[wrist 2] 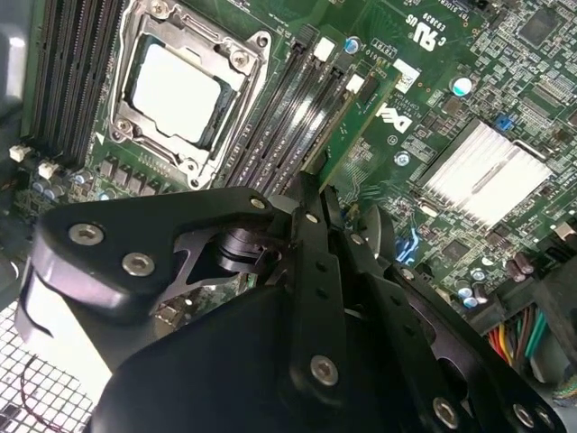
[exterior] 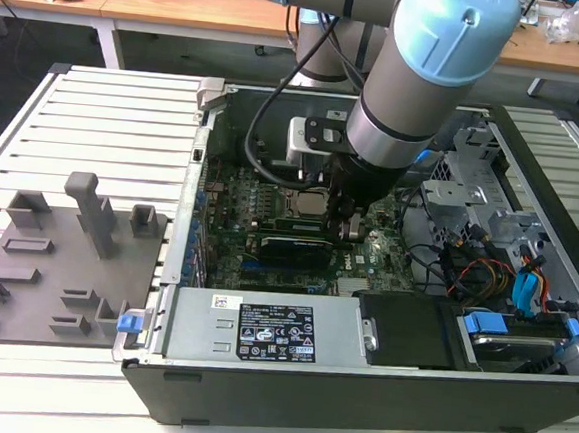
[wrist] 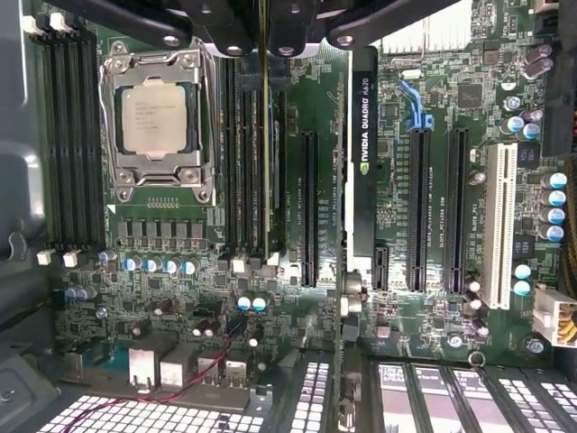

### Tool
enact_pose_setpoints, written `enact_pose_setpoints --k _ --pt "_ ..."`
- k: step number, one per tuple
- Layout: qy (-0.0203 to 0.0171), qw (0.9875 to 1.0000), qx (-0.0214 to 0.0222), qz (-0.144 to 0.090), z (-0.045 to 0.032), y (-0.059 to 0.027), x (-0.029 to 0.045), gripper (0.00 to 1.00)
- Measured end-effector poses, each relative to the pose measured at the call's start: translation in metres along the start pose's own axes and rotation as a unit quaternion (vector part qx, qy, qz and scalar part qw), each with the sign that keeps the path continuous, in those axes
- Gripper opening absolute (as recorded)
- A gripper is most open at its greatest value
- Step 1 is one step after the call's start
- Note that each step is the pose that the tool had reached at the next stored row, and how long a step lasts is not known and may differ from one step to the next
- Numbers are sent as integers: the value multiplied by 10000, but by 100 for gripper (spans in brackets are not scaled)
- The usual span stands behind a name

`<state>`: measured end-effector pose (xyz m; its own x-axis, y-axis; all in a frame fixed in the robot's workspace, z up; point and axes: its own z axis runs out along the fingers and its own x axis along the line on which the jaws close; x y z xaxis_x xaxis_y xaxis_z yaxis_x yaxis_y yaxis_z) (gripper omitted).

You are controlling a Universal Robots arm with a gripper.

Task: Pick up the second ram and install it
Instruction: 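Insert the second ram into the second slot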

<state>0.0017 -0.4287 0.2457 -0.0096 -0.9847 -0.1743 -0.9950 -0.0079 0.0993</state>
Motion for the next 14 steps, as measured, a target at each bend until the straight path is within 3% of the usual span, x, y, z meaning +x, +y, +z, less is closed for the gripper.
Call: enact_pose_setpoints --k 5,10,14 --pt "-3 10000 -1 -16 30 -2 -110 13" --pt "11 10000 14 5 48 53 -115 13" --pt "46 10000 27 66 77 98 -133 13"
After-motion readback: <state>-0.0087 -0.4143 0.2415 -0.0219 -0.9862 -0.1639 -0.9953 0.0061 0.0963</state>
